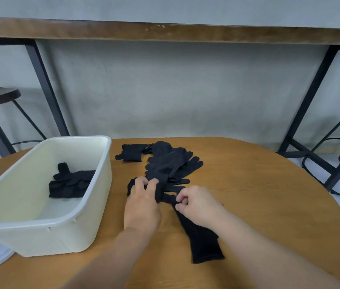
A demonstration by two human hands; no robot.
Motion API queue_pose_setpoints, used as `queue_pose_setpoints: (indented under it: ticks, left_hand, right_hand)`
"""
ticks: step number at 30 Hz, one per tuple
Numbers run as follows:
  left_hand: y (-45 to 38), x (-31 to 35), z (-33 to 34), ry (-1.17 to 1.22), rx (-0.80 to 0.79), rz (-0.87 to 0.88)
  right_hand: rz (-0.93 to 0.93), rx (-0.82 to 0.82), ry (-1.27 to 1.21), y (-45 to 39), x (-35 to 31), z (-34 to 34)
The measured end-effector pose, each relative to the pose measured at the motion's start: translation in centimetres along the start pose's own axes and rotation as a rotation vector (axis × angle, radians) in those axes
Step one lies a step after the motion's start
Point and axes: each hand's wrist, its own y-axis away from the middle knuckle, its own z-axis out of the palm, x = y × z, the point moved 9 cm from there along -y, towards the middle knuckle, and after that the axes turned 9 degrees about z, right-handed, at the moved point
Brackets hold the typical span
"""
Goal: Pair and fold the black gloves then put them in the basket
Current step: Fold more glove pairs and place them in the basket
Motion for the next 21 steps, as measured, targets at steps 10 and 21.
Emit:
queue_pose_setpoints:
  ticks: [10,21]
  left_hand:
    - [-3.6,-2.7,-3.3,0.356,0.257,-0.155]
    - [-4.1,1.1,-5.4,1.339,0.142,-0.688]
  right_hand:
    - [0.033,0.053,-0.04,-4.6,-2.4,2.1]
    - [-0.148,-0.024,-0.371,-1.5,-4.3,-3.5]
